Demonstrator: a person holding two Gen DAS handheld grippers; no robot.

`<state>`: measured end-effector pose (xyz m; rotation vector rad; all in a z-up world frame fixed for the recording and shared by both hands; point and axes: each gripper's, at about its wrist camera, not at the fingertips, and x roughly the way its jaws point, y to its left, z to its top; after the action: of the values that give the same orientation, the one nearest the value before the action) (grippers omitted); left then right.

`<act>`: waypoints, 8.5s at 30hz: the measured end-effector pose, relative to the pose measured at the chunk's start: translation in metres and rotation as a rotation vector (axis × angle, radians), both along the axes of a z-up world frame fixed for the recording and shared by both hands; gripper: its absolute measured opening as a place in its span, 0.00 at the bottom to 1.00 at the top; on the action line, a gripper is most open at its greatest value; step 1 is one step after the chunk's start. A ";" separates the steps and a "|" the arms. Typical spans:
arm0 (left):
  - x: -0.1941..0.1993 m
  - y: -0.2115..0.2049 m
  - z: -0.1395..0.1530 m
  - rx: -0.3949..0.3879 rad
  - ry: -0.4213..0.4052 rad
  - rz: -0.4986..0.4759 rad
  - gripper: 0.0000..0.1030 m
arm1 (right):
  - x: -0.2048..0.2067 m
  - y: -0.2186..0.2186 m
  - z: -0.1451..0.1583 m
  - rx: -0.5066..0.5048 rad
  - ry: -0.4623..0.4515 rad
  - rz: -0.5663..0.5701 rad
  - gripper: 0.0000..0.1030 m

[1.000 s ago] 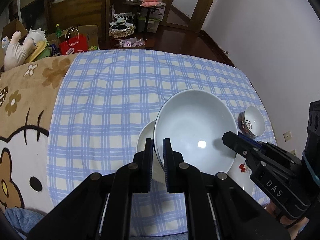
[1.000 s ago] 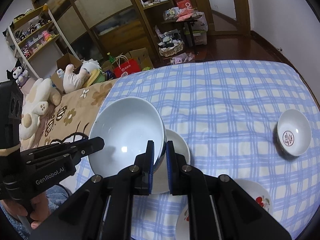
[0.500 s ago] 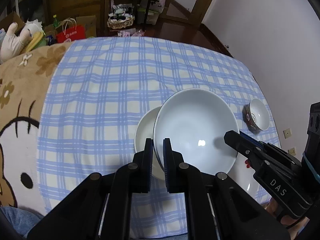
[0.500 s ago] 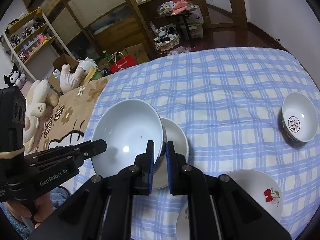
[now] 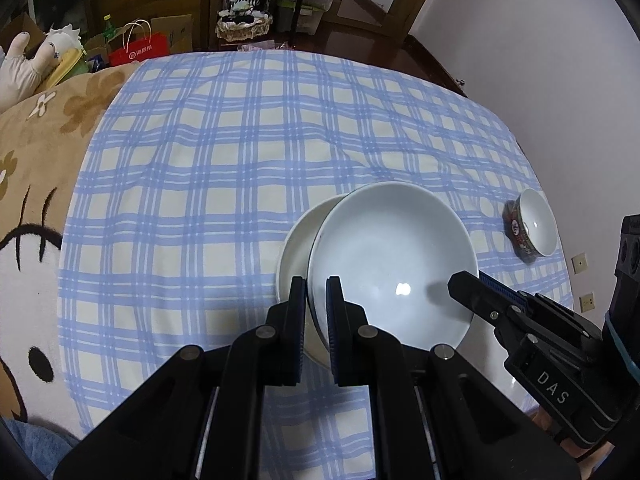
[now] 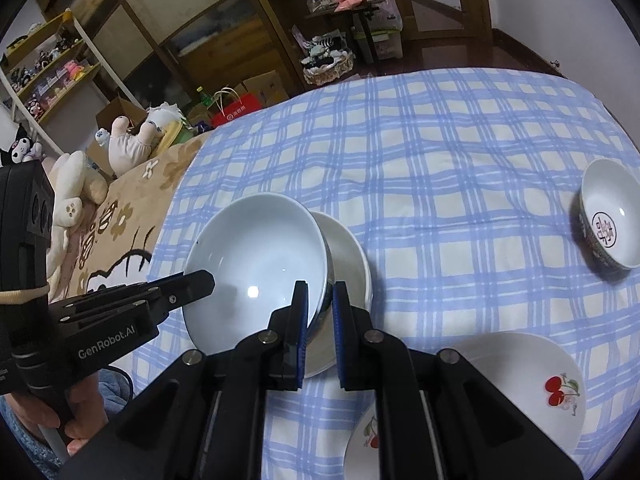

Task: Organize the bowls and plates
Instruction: 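Lift the red-patterned bowl with both grippers and carry it over the large bowl, then lower the red-patterned bowl into the large white bowl with both grippers, then open both grippers and lift them away from the nested bowls, then move both grippers to the small white bowl with the red seal logo, then close both grippers on opposite rims of the seal-logo bowl, then lift the seal-logo bowl with both grippers and carry it over the nested bowls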

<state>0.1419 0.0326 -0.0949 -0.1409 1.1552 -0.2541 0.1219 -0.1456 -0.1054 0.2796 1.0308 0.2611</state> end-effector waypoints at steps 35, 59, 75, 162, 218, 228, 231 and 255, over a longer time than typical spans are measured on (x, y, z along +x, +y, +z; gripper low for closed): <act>0.013 -0.008 -0.027 0.029 0.048 -0.009 0.09 | 0.008 0.003 -0.028 -0.040 0.043 -0.018 0.15; 0.018 -0.007 -0.031 0.026 0.071 0.011 0.11 | 0.011 0.005 -0.029 -0.038 0.047 -0.016 0.15; 0.014 -0.011 -0.026 0.070 0.092 -0.053 0.12 | 0.007 -0.002 -0.031 -0.001 0.067 -0.024 0.15; 0.017 -0.138 0.091 0.088 -0.241 -0.169 0.90 | -0.058 -0.238 0.070 -0.142 -0.168 -0.448 0.99; 0.084 -0.325 -0.047 -0.033 0.007 -0.449 0.09 | 0.019 -0.290 -0.047 -0.076 0.013 -0.412 0.16; 0.075 -0.321 -0.038 -0.026 -0.013 -0.429 0.09 | 0.011 -0.280 -0.039 -0.102 -0.004 -0.405 0.16; 0.071 -0.316 -0.030 -0.023 -0.023 -0.427 0.09 | 0.007 -0.278 -0.038 -0.080 0.000 -0.406 0.16; 0.020 -0.195 0.061 -0.026 -0.078 -0.320 0.09 | -0.025 -0.169 0.042 -0.084 -0.112 -0.280 0.16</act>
<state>0.1624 -0.1621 -0.0335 0.0322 1.0945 -0.5526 0.0973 -0.3149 -0.0630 0.3259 0.8774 -0.0197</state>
